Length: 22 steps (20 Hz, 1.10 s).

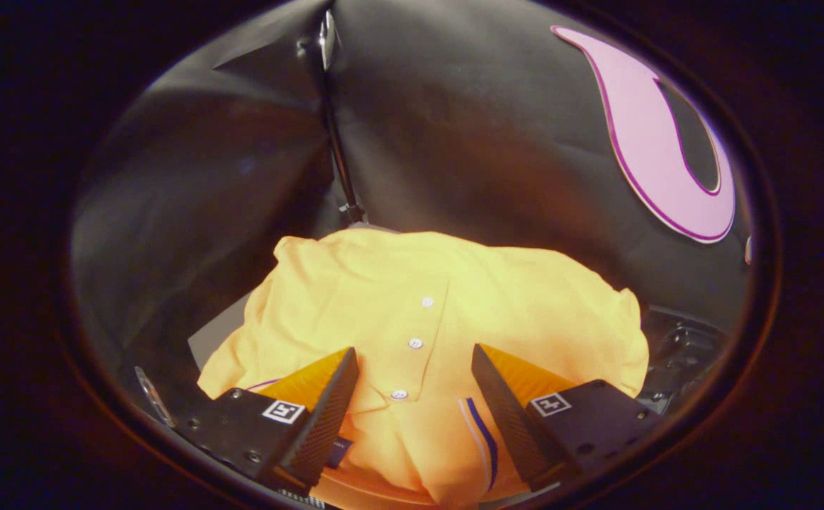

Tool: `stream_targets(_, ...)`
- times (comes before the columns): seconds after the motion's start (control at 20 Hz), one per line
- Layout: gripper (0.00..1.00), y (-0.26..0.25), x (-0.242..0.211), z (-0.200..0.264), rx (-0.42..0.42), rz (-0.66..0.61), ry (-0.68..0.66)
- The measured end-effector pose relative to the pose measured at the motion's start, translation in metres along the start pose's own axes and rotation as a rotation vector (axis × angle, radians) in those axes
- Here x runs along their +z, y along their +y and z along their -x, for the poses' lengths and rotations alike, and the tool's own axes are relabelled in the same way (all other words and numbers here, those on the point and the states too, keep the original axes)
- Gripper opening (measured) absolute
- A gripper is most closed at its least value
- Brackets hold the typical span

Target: Put the clothes into the washing machine and then close the washing machine lid.

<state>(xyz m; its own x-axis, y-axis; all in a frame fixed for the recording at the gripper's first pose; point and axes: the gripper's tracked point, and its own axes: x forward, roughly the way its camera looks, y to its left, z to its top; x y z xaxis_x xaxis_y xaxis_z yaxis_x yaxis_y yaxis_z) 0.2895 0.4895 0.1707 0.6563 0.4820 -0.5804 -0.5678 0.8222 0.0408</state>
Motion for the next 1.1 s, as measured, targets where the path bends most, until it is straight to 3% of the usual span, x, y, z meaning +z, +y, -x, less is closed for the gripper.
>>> stream_targets(0.55,0.95,-0.002,0.001,0.002,-0.060,-0.038,0.028)
stream_targets(0.75,0.64,-0.002,0.004,0.001,-0.072,-0.036,0.033)
stream_targets(0.8,0.50,-0.003,0.005,0.001,-0.071,-0.033,0.035)
stream_targets(0.85,0.45,-0.005,0.005,0.004,-0.074,-0.038,0.034)
stream_targets(0.9,0.28,-0.006,0.008,0.006,-0.071,-0.054,0.030)
stream_targets(1.0,0.08,-0.009,0.005,0.012,-0.052,-0.083,0.021)
stream_targets(1.1,0.01,-0.013,0.002,0.017,-0.046,-0.111,0.014)
